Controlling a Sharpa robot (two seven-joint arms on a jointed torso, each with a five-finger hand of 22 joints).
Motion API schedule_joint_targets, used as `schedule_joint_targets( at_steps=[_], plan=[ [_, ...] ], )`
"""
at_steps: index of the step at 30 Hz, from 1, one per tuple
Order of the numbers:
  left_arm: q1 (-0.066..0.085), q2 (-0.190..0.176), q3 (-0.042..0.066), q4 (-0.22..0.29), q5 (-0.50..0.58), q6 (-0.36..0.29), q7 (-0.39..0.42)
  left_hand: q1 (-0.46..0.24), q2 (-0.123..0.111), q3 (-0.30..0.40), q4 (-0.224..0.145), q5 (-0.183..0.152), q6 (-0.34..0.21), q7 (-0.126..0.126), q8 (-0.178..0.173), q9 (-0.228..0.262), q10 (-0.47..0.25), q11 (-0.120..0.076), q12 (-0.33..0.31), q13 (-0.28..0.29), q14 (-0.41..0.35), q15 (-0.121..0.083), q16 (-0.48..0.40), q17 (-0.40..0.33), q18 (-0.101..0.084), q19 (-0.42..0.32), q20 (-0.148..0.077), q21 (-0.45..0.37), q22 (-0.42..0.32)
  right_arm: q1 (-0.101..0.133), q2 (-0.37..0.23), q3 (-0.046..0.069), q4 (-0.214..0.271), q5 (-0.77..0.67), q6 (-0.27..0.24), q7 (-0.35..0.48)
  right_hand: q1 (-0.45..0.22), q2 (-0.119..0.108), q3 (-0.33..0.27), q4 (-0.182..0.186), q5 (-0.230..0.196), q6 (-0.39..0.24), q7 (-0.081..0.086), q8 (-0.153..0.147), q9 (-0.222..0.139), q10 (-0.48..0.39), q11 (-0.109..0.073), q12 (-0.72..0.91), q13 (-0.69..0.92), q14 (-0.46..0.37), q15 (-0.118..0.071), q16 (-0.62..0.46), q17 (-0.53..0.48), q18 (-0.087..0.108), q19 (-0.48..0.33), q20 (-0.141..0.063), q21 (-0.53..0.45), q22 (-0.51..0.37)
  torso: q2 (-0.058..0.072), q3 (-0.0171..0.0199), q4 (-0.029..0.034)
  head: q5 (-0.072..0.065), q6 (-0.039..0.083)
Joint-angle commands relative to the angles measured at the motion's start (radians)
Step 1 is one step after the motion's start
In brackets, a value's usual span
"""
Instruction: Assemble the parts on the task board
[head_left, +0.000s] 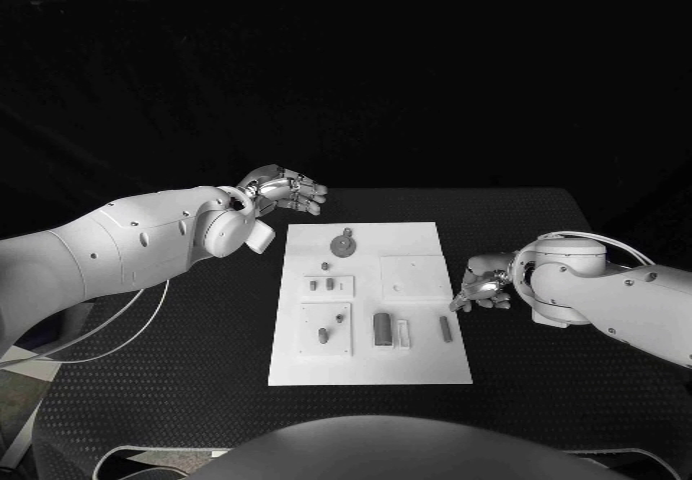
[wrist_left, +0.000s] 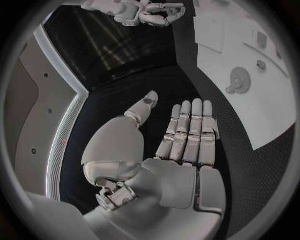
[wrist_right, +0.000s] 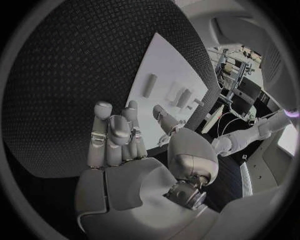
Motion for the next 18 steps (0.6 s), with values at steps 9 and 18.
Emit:
schedule_joint_targets(
  at_steps=[9, 18],
  plan=[
    [0.001, 0.003, 0.001, 0.001, 0.006, 0.014, 0.007, -0.01, 0.0, -0.001, 0.004, 0.004, -0.002, -0.001, 0.004, -0.002, 0.007, 0.001, -0.004, -0.001, -0.004, 0.006, -0.004, 0.002, 0.007, -0.003, 0.007, 0.002, -0.002, -0.054, 0.057, -0.01, -0.047, -0.031, 0.034, -0.001, -0.013, -0.003, -0.005, 0.007, 0.0, 0.008, -0.002, 0.005, 0.002, 0.007, -0.002, 0.005, 0.002, -0.002, -0.005, 0.005, 0.002, 0.013, -0.002, 0.004, 0.004, 0.018, 0.001, 0.0008, 0.0035, 0.002, 0.0],
    [0.001, 0.002, 0.001, 0.002, 0.006, 0.021, 0.004, -0.012, 0.0, -0.001, 0.005, 0.004, -0.002, -0.001, 0.005, -0.002, 0.007, 0.0, -0.004, -0.001, -0.004, 0.006, -0.006, 0.004, 0.007, -0.004, 0.007, 0.002, -0.002, -0.065, 0.077, -0.01, -0.068, -0.032, 0.044, 0.0, -0.014, -0.004, -0.005, 0.009, 0.0, 0.008, -0.002, 0.005, 0.002, 0.007, -0.002, 0.006, 0.003, -0.002, -0.005, 0.006, 0.002, 0.013, -0.002, 0.004, 0.004, 0.018, 0.0, -0.001, 0.0013, 0.003, 0.0]
  ],
)
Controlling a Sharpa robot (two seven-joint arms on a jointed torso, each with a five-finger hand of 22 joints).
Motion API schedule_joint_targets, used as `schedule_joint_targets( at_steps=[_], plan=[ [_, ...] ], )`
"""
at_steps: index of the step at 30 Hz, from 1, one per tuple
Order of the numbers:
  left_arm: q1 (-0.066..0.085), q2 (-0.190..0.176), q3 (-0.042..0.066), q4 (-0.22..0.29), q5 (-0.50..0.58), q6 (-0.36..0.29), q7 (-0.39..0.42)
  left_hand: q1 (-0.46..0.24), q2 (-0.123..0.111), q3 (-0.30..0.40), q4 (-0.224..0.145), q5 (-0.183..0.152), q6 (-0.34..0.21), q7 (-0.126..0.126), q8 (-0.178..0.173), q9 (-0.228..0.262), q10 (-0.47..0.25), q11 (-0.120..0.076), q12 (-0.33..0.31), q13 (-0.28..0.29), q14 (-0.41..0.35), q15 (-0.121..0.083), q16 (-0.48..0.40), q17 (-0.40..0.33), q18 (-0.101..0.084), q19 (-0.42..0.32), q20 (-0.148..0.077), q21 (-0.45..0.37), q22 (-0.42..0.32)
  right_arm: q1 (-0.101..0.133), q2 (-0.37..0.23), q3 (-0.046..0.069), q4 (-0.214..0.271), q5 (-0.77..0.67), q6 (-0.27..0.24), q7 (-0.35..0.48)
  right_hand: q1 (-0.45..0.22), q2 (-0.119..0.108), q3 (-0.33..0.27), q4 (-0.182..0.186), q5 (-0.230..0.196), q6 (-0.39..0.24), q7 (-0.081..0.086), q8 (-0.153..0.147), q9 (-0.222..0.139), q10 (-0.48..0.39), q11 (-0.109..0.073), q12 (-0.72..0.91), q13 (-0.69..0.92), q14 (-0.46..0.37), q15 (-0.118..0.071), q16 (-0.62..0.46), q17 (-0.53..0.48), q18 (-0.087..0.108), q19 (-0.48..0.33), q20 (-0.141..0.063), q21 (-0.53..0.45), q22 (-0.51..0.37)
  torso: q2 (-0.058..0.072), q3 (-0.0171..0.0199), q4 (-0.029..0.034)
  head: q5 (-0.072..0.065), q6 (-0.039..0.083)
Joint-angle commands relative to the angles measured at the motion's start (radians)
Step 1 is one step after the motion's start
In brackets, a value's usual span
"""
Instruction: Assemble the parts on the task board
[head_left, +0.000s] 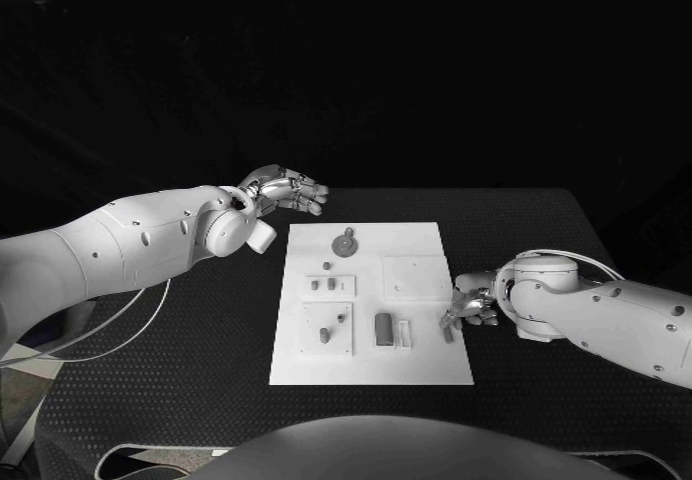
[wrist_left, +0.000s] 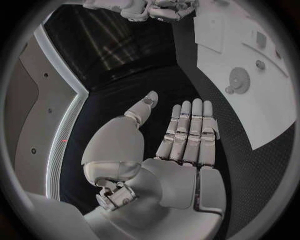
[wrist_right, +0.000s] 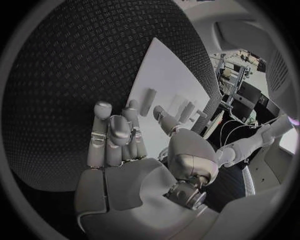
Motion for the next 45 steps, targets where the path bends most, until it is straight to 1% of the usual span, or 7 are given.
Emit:
schedule_joint_targets(
  at_steps=[1, 10, 17, 23, 31, 39, 45],
  plan=[
    [0.001, 0.002, 0.001, 0.003, 0.006, 0.018, 0.005, -0.012, 0.0, -0.001, 0.005, 0.004, -0.002, -0.001, 0.005, -0.001, 0.008, 0.0, -0.004, -0.001, -0.004, 0.005, -0.006, 0.002, 0.007, 0.0, 0.003, 0.002, -0.002, -0.005, 0.008, -0.002, -0.01, -0.02, 0.034, 0.0, -0.01, 0.0, -0.002, 0.006, 0.0, 0.005, -0.001, -0.007, -0.006, 0.007, -0.002, 0.006, 0.001, -0.003, -0.007, 0.006, 0.002, 0.014, -0.003, 0.002, 0.004, 0.018, -0.001, -0.0014, -0.0015, 0.0, 0.0],
    [0.001, 0.002, 0.001, 0.003, 0.006, 0.027, 0.0, -0.013, 0.0, -0.002, 0.005, 0.004, -0.002, -0.001, 0.005, -0.001, 0.008, 0.0, -0.004, -0.001, -0.004, 0.006, -0.007, 0.003, 0.007, 0.0, 0.003, 0.002, -0.002, -0.03, 0.045, -0.028, -0.051, -0.097, 0.047, -0.005, -0.001, 0.023, 0.005, 0.003, 0.0, 0.006, -0.002, -0.008, -0.005, 0.007, -0.003, 0.007, 0.003, -0.004, -0.007, 0.009, 0.003, 0.014, -0.003, 0.0, 0.006, 0.019, 0.0, -0.0007, 0.0001, 0.001, 0.0],
    [0.001, 0.001, 0.001, 0.002, 0.006, 0.03, -0.002, -0.015, -0.001, -0.003, 0.006, 0.004, -0.002, -0.001, 0.005, -0.002, 0.007, 0.001, -0.004, -0.001, -0.004, 0.006, -0.008, 0.004, 0.007, -0.001, 0.004, 0.002, -0.002, -0.047, 0.055, -0.034, -0.055, -0.145, 0.061, -0.006, 0.028, 0.03, 0.009, -0.024, 0.0, 0.006, -0.002, -0.009, -0.003, 0.007, -0.003, 0.008, 0.006, -0.005, -0.007, 0.011, 0.004, 0.014, -0.004, -0.001, 0.01, 0.02, 0.0, -0.0006, 0.0001, 0.003, 0.0],
    [0.001, 0.002, 0.001, 0.003, 0.006, 0.031, -0.002, -0.015, -0.001, -0.003, 0.006, 0.004, -0.002, -0.001, 0.005, -0.002, 0.007, 0.001, -0.004, -0.002, -0.004, 0.006, -0.008, 0.005, 0.007, -0.001, 0.004, 0.002, -0.003, -0.048, 0.056, -0.038, -0.044, -0.171, 0.051, -0.006, 0.201, -0.022, 0.016, -0.026, 0.0, 0.002, 0.0, -0.011, 0.002, 0.005, -0.001, 0.01, 0.009, -0.008, -0.006, 0.012, 0.005, 0.014, -0.009, -0.003, 0.02, 0.02, -0.001, -0.0011, -0.0015, 0.002, 0.0],
    [0.001, 0.002, 0.001, 0.002, 0.006, 0.031, -0.003, -0.015, -0.001, -0.003, 0.006, 0.004, -0.002, -0.001, 0.006, -0.002, 0.007, 0.001, -0.004, -0.002, -0.004, 0.006, -0.009, 0.005, 0.007, -0.001, 0.003, 0.002, -0.003, -0.048, 0.056, -0.038, -0.034, -0.179, 0.037, -0.005, 0.366, -0.016, -0.004, -0.03, 0.0, 0.0, 0.0, -0.014, 0.006, 0.005, 0.0, 0.008, 0.01, -0.009, -0.005, 0.013, 0.004, 0.014, -0.016, 0.001, 0.023, 0.019, -0.001, -0.0005, -0.0008, 0.001, 0.0],
    [0.001, 0.001, 0.001, 0.002, 0.006, 0.034, -0.005, -0.015, 0.0, -0.003, 0.006, 0.004, -0.002, -0.002, 0.006, -0.002, 0.007, 0.001, -0.004, -0.002, -0.004, 0.006, -0.009, 0.006, 0.007, -0.001, 0.003, 0.002, -0.003, -0.048, 0.041, -0.038, -0.015, -0.064, -0.071, -0.002, 0.404, 0.034, -0.016, -0.031, 0.001, 0.004, -0.002, -0.013, 0.009, 0.01, -0.002, 0.009, 0.011, -0.01, -0.007, 0.016, 0.006, 0.014, -0.018, 0.006, 0.026, 0.018, -0.001, -0.0002, -0.0018, 0.002, 0.0],
    [0.001, 0.0, 0.001, 0.002, 0.006, 0.039, -0.008, -0.015, 0.0, -0.003, 0.006, 0.004, -0.002, -0.002, 0.006, -0.002, 0.007, 0.001, -0.004, -0.002, -0.004, 0.006, -0.01, 0.007, 0.007, -0.001, 0.004, 0.002, -0.003, -0.047, 0.023, -0.026, 0.028, 0.12, -0.192, 0.002, 0.417, 0.039, -0.021, -0.031, 0.001, 0.014, -0.006, -0.009, 0.013, 0.019, -0.006, 0.016, 0.014, -0.006, -0.01, 0.025, 0.01, 0.014, -0.013, 0.003, 0.032, 0.019, -0.001, -0.0007, -0.0013, -0.001, 0.0]
  ],
)
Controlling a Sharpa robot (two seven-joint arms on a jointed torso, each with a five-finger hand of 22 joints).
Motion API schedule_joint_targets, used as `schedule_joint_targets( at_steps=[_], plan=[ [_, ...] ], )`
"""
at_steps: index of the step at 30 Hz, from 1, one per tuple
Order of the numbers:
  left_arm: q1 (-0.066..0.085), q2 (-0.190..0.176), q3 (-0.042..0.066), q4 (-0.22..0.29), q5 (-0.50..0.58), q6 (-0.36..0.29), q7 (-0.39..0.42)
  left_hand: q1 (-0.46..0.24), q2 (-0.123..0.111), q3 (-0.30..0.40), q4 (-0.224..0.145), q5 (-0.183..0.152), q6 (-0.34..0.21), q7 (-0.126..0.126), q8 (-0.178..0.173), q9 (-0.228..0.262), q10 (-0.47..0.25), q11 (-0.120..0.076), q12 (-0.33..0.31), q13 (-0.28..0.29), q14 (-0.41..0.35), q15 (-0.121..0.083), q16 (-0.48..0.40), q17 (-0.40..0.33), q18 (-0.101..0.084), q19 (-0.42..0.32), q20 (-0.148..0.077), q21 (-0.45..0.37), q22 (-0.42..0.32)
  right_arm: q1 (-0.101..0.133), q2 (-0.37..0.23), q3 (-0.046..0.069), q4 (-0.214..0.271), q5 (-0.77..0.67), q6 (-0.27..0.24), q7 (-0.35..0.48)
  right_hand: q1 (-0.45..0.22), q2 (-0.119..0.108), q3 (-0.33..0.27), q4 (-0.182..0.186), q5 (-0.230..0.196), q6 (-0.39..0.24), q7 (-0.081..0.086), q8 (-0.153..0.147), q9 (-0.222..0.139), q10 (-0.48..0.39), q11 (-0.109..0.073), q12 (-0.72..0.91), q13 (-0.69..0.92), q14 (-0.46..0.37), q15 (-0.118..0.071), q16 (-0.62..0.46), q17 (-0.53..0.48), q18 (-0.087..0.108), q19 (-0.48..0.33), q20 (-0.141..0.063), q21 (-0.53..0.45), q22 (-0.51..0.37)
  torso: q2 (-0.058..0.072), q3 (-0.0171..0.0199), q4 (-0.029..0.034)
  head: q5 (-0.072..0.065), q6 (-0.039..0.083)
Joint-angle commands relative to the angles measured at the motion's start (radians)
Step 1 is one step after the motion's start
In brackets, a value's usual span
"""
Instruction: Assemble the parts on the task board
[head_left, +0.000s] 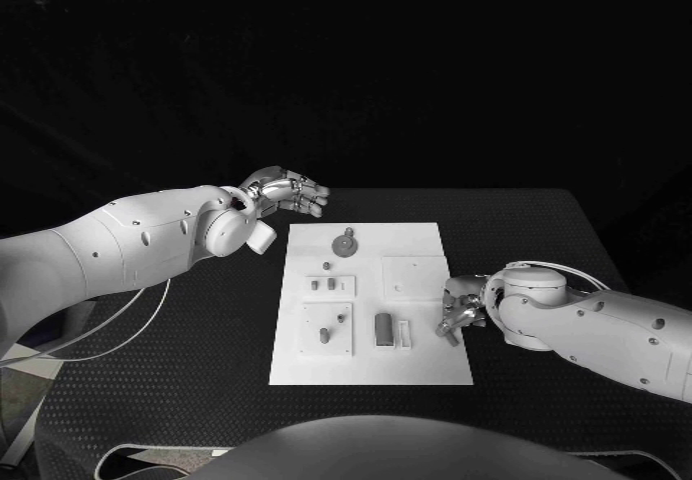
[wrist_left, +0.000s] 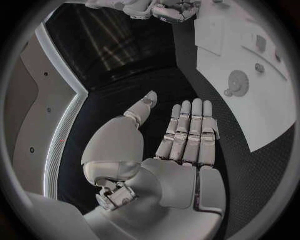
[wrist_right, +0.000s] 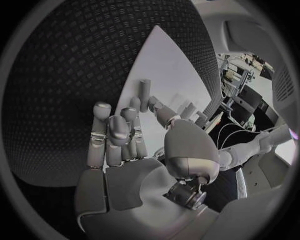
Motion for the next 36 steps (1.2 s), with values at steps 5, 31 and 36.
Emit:
schedule_joint_targets(
  at_steps=[5, 31, 36],
  plan=[
    [0.001, 0.002, 0.001, 0.002, 0.006, 0.023, 0.003, -0.008, 0.0, -0.001, 0.004, 0.004, -0.002, -0.002, 0.006, -0.002, 0.007, 0.001, -0.004, -0.001, -0.001, 0.003, -0.007, 0.002, 0.007, -0.001, 0.004, 0.002, -0.002, -0.014, -0.009, 0.021, 0.046, 0.299, -0.166, -0.008, 0.079, 0.071, -0.01, 0.003, 0.003, -0.003, 0.009, -0.067, -0.034, 0.023, -0.012, 0.014, 0.006, 0.0, -0.009, 0.014, 0.005, 0.013, 0.005, -0.004, 0.011, 0.02, 0.0, -0.0001, -0.0002, -0.004, 0.0],
    [0.001, 0.001, 0.0, 0.005, 0.002, 0.035, -0.002, -0.014, -0.005, -0.004, 0.006, 0.004, -0.003, -0.001, 0.007, -0.003, 0.006, 0.001, -0.006, -0.002, -0.004, 0.004, -0.012, 0.007, 0.007, -0.002, 0.004, 0.002, -0.003, -0.01, 0.042, 0.002, 0.012, 0.513, -0.203, -0.016, 0.068, 0.069, -0.019, 0.004, 0.003, 0.004, 0.008, -0.067, -0.035, 0.025, -0.013, 0.019, 0.011, -0.002, -0.01, 0.02, 0.007, 0.013, 0.001, -0.003, 0.014, 0.019, 0.0, 0.0002, 0.0011, -0.006, 0.0],
    [0.001, 0.001, 0.0, 0.006, 0.002, 0.037, -0.003, -0.014, -0.005, -0.004, 0.006, 0.004, -0.004, -0.001, 0.007, -0.003, 0.006, 0.001, -0.006, -0.002, -0.004, 0.004, -0.012, 0.007, 0.008, -0.002, 0.004, 0.002, -0.003, -0.011, 0.05, -0.003, 0.003, 0.511, -0.193, -0.016, 0.061, 0.067, -0.021, 0.005, 0.003, 0.006, 0.008, -0.067, -0.035, 0.025, -0.013, 0.019, 0.012, -0.002, -0.01, 0.02, 0.006, 0.013, 0.001, -0.002, 0.014, 0.019, 0.0, -0.0002, -0.0005, -0.006, 0.0]
  ],
)
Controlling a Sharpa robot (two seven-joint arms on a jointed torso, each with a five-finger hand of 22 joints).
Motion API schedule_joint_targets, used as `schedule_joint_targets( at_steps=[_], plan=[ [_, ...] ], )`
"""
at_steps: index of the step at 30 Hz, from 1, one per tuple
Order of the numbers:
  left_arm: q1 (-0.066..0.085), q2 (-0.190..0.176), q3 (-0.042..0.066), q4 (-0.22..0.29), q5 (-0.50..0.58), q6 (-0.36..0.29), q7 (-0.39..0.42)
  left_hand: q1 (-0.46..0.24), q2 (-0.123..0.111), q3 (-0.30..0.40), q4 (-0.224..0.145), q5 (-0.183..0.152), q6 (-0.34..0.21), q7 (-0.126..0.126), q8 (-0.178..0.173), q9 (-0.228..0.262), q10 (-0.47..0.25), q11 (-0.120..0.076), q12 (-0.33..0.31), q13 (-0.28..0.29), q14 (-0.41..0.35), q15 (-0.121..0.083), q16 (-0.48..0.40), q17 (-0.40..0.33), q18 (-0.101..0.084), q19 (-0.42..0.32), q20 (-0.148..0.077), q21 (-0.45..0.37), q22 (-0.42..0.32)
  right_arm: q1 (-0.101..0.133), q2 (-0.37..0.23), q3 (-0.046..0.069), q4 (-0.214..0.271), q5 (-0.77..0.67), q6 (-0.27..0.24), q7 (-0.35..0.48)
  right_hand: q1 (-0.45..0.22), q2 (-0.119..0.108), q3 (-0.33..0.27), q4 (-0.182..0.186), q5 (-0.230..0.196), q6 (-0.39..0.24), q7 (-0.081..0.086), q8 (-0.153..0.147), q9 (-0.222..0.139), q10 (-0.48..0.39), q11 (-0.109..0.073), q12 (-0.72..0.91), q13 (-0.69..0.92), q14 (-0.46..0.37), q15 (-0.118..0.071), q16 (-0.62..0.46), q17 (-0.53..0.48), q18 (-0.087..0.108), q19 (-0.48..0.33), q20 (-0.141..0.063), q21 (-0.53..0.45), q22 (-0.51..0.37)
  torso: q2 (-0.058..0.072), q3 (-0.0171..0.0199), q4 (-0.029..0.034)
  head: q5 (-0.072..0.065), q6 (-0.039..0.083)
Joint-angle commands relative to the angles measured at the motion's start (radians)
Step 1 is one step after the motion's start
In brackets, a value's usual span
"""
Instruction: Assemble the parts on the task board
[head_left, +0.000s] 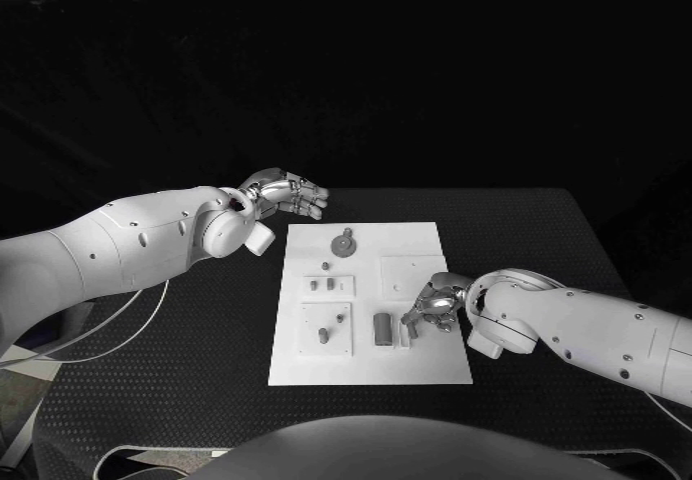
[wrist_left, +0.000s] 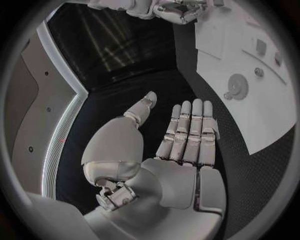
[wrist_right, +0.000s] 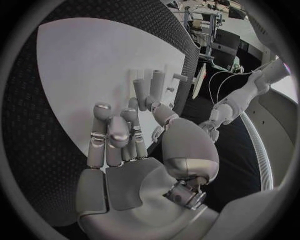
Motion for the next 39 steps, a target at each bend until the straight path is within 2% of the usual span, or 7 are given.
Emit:
schedule_joint_targets(
  at_steps=[1, 6, 16, 33, 39],
  plan=[
    [0.001, 0.001, 0.001, 0.003, 0.002, 0.017, 0.006, -0.008, 0.0, -0.002, 0.004, 0.004, -0.004, -0.001, 0.007, -0.002, 0.006, 0.001, -0.006, -0.002, -0.004, 0.004, -0.004, 0.001, 0.008, -0.002, 0.004, 0.002, -0.002, -0.003, 0.006, -0.001, -0.002, -0.002, 0.016, 0.001, 0.025, 0.037, -0.007, 0.001, 0.006, 0.005, 0.004, 0.002, 0.003, 0.022, -0.017, 0.004, 0.002, -0.003, -0.006, 0.006, 0.001, 0.013, -0.002, 0.0, 0.005, 0.019, 0.0, -0.0001, -0.0012, 0.001, 0.0],
    [0.001, 0.001, 0.001, 0.002, 0.002, 0.017, 0.005, -0.008, 0.0, -0.002, 0.004, 0.004, -0.004, -0.001, 0.007, -0.002, 0.006, 0.001, -0.006, -0.002, -0.004, 0.004, -0.005, 0.002, 0.008, -0.002, 0.004, 0.002, -0.002, -0.008, 0.011, -0.001, -0.009, -0.016, 0.014, 0.001, 0.012, 0.035, -0.011, 0.001, 0.006, 0.006, 0.005, 0.001, 0.002, 0.021, -0.017, 0.003, 0.002, -0.003, -0.006, 0.006, 0.0, 0.013, -0.002, 0.001, 0.006, 0.018, 0.0, 0.0008, -0.0008, 0.0, 0.0],
    [0.001, 0.001, 0.001, 0.002, 0.002, 0.019, 0.004, -0.009, 0.001, -0.002, 0.004, 0.004, -0.004, -0.001, 0.007, -0.002, 0.006, 0.001, -0.006, -0.002, -0.005, 0.004, -0.006, 0.003, 0.008, -0.002, 0.005, 0.002, -0.002, -0.01, 0.019, -0.002, -0.016, -0.026, 0.029, 0.0, -0.021, 0.029, -0.016, 0.005, 0.006, 0.008, 0.006, -0.004, -0.002, 0.019, -0.016, 0.0, 0.002, -0.004, -0.006, 0.005, -0.004, 0.013, 0.0, 0.002, 0.004, 0.016, 0.0, 0.0, -0.0008, 0.0, 0.0],
    [0.001, -0.001, 0.0, 0.002, 0.002, 0.022, 0.002, -0.009, 0.001, -0.002, 0.005, 0.004, -0.004, -0.001, 0.007, -0.002, 0.007, 0.001, -0.006, -0.002, -0.005, 0.005, -0.008, 0.005, 0.008, -0.003, 0.005, 0.002, -0.003, -0.015, 0.023, -0.01, -0.019, -0.029, 0.072, 0.0, -0.08, 0.029, -0.011, 0.012, 0.006, 0.011, 0.007, -0.01, -0.006, 0.017, -0.015, -0.003, 0.003, -0.004, -0.005, 0.003, -0.008, 0.013, 0.002, 0.002, 0.0, 0.013, 0.0, -0.0004, 0.0001, 0.002, 0.0],
    [0.001, 0.0, 0.0, 0.003, 0.0, 0.023, 0.003, -0.009, 0.001, -0.002, 0.005, 0.004, -0.004, -0.001, 0.007, -0.003, 0.006, 0.001, -0.006, -0.002, -0.005, 0.005, -0.008, 0.005, 0.008, -0.003, 0.005, 0.003, -0.003, -0.015, 0.027, -0.011, -0.022, -0.03, 0.063, 0.001, -0.104, 0.031, -0.008, 0.016, 0.006, 0.011, 0.007, -0.012, -0.008, 0.017, -0.015, -0.004, 0.003, -0.004, -0.005, 0.002, -0.009, 0.013, 0.003, 0.001, -0.002, 0.012, 0.0, -0.0004, -0.001, 0.002, 0.0]
  ],
)
